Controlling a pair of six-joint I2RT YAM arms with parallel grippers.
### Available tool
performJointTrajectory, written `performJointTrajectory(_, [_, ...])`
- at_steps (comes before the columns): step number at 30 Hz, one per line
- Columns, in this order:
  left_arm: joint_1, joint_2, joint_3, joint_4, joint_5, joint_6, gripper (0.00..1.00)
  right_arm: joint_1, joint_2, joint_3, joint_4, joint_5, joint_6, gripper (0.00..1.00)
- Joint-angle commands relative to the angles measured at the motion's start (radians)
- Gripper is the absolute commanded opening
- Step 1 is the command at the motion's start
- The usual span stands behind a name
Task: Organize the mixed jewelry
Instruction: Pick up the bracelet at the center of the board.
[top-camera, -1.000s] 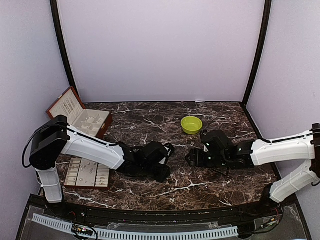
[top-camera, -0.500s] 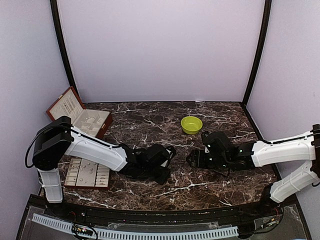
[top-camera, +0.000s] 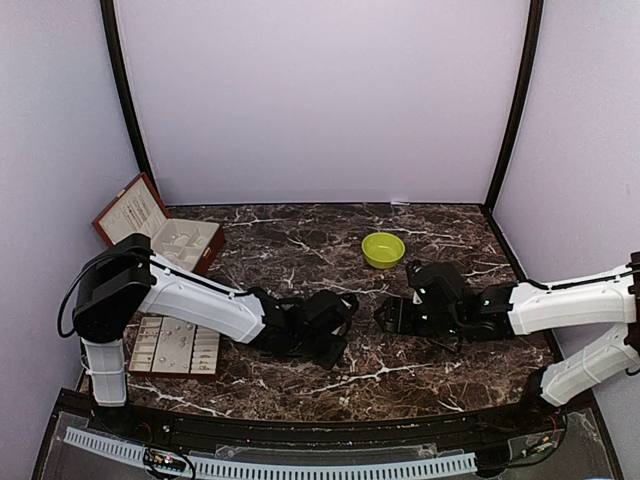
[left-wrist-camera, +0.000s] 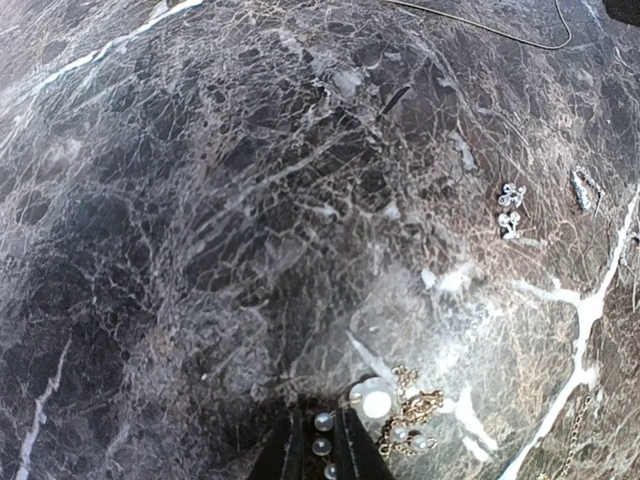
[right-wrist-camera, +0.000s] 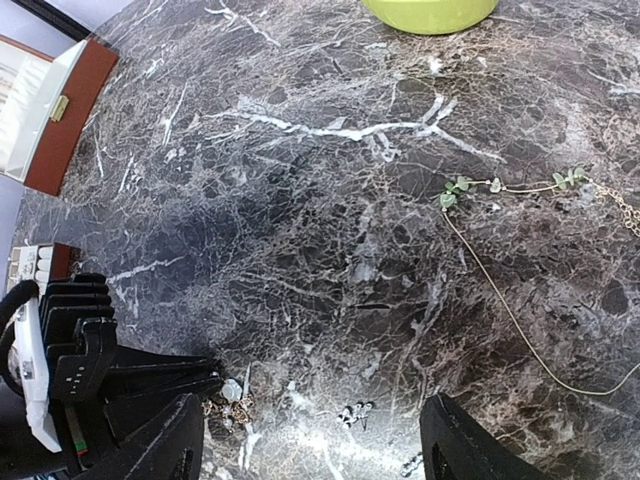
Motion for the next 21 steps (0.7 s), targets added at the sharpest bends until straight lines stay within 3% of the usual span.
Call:
performJointTrajectory(1, [-0.018, 0.015, 0.004, -0.099, -0.022, 0.004, 0.14, -0.007, -0.029, -0.024, 0.031, 0.025, 0.022, 0.75])
performJointTrajectory(8, [-0.053, 0.017, -0.001, -0.162, -0.098, -0.003, 0.15, -0.007, -0.059, -0.041, 0.027, 0.041, 0.027, 0.76])
performJointTrajectory(21, [-0.054, 0.046, 0.021, -0.099, -0.074, 0.006, 0.14, -0.007, -0.063, -0.039, 0.033, 0.049, 0.030, 0.77])
